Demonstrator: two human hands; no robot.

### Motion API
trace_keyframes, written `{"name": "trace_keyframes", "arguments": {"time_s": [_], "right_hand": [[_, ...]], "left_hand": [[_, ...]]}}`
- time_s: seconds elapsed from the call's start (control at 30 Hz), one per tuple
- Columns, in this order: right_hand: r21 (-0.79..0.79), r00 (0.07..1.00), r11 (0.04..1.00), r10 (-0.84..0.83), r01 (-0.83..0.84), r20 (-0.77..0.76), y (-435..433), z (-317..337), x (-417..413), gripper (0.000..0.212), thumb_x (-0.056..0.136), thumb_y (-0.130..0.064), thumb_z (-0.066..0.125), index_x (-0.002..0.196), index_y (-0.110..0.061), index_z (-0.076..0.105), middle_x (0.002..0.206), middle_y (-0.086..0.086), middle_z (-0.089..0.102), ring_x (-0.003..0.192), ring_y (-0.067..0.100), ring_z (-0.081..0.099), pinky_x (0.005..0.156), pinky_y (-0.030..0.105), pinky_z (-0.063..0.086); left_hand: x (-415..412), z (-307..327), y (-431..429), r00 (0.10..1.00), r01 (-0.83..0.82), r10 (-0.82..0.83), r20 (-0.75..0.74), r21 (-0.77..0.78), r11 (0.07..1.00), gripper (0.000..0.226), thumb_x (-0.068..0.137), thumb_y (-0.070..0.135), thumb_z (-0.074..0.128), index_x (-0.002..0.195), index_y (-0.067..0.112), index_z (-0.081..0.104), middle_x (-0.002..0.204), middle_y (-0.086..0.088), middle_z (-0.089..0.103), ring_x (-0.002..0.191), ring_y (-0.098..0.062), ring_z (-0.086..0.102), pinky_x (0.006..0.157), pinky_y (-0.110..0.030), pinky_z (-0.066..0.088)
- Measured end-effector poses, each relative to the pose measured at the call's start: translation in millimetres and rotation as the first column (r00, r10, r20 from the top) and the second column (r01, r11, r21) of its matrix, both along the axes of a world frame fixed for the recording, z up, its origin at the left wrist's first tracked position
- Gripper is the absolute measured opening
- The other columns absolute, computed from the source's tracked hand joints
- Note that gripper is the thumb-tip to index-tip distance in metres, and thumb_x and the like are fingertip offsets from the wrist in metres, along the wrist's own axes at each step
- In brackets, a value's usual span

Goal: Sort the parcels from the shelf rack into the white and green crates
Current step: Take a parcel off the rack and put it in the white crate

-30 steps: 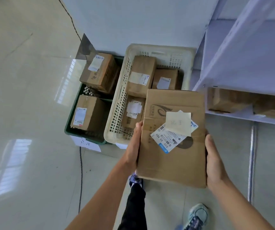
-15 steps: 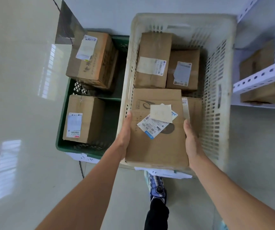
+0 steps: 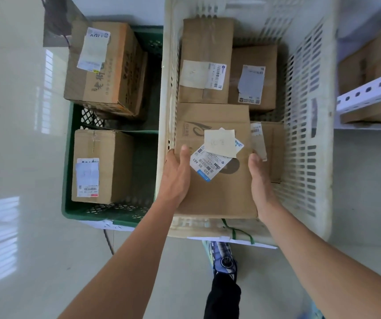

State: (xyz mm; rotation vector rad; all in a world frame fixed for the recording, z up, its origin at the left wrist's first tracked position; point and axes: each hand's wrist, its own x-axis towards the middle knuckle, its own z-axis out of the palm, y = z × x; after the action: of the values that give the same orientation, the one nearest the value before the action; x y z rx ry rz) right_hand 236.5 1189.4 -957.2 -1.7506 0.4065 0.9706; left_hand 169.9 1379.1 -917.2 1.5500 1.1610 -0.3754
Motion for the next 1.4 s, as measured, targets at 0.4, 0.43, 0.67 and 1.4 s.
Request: {"name": "trace_keyframes", "arguments": {"time_s": [0.4, 0.43, 0.67, 1.4], "right_hand": [[0.097, 1.000, 0.995, -0.026, 0.025, 0.006, 0, -12, -7, 0.086, 0.092, -0.078, 0.033, 0.167, -0.041, 0.018, 0.168, -0.027, 0.020, 0.142, -0.014, 0.015, 0.112, 0.019, 0.015], [0.103, 1.000, 0.994, -0.020, 0.018, 0.018, 0, -13, -7, 0.083, 0.094, -0.076, 0.033, 0.167, -0.041, 0.018, 0.164, -0.030, 0.022, 0.141, -0.015, 0.016, 0.108, 0.014, 0.016], [0.114, 1.000, 0.993, -0.015, 0.015, 0.000, -1, -13, -5, 0.080, 0.098, -0.074, 0.034, 0.168, -0.039, 0.016, 0.165, -0.031, 0.020, 0.133, -0.029, 0.020, 0.109, 0.011, 0.015], [0.183, 0.999, 0.983, 0.001, 0.006, -0.039, -10, 13, 11, 0.070, 0.104, -0.074, 0.024, 0.167, -0.044, 0.018, 0.175, -0.020, 0.014, 0.150, -0.008, 0.015, 0.131, 0.040, 0.011]], "left_hand": [[-5, -1, -22, 0.994, -0.101, 0.086, 0.074, 0.220, 0.970, 0.046, 0.114, 0.054, 0.024, 0.142, 0.031, 0.054, 0.126, 0.007, 0.067, 0.124, -0.022, 0.059, 0.095, -0.035, 0.037], [-5, 0, -23, 0.994, -0.090, 0.073, 0.078, 0.236, 0.968, 0.050, 0.114, 0.054, 0.025, 0.148, 0.029, 0.052, 0.134, 0.004, 0.066, 0.129, -0.022, 0.058, 0.099, -0.036, 0.038], [-9, 3, -28, 0.992, -0.095, 0.058, 0.113, 0.356, 0.930, 0.050, 0.116, 0.042, 0.031, 0.160, 0.022, 0.045, 0.153, 0.003, 0.047, 0.129, -0.010, 0.046, 0.109, -0.031, 0.037], [-16, 25, -35, 0.988, -0.123, 0.100, 0.114, 0.213, 0.969, 0.050, 0.116, 0.051, 0.031, 0.159, 0.033, 0.051, 0.158, 0.009, 0.054, 0.132, -0.002, 0.046, 0.108, -0.024, 0.033]]}}
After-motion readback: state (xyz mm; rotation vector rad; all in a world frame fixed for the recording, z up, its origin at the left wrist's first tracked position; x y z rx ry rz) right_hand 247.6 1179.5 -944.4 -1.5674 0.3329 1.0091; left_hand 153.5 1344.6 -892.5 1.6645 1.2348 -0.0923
